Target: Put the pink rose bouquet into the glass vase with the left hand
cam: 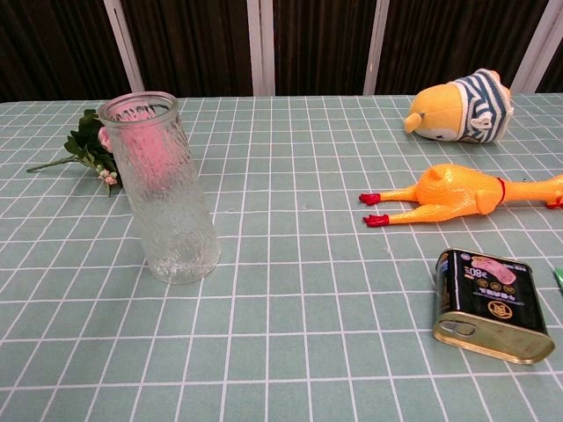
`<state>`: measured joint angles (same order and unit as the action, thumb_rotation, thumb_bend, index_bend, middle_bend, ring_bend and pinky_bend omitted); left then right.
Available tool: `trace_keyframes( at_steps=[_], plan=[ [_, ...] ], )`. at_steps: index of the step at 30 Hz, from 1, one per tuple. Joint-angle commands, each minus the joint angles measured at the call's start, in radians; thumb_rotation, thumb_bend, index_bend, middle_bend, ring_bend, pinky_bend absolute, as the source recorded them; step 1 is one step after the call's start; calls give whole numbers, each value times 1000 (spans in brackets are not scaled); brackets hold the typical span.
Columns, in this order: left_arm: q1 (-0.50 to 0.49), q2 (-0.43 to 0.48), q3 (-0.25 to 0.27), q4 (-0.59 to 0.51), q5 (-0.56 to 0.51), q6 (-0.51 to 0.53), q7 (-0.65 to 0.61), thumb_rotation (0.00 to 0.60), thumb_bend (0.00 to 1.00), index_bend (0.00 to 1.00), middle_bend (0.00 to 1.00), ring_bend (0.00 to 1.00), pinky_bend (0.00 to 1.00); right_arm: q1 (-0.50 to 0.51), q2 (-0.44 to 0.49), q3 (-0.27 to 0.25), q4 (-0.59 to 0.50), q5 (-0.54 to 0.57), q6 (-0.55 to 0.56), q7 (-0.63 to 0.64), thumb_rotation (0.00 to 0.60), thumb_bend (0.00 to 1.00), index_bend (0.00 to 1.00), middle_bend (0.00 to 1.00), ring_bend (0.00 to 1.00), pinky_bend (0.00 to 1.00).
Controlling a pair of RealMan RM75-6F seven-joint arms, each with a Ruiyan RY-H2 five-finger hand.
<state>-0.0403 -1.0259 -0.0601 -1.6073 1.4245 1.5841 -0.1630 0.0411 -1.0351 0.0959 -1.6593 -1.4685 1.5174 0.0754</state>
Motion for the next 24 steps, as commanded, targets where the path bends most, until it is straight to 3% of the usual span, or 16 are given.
trace_keyframes(
  at_steps=[1,24],
  plan=[
    [0,2,0,-4,-2,-8,1,600,119,47,57,0,63,0,0,0,0,0,0,1,600,320,234,110,132,36],
    [6,2,-18,2,-5,-18,1,600,119,49,57,0,63,-3,-3,4,-6,7,4,-4,600,320,233,111,132,36]
  ],
)
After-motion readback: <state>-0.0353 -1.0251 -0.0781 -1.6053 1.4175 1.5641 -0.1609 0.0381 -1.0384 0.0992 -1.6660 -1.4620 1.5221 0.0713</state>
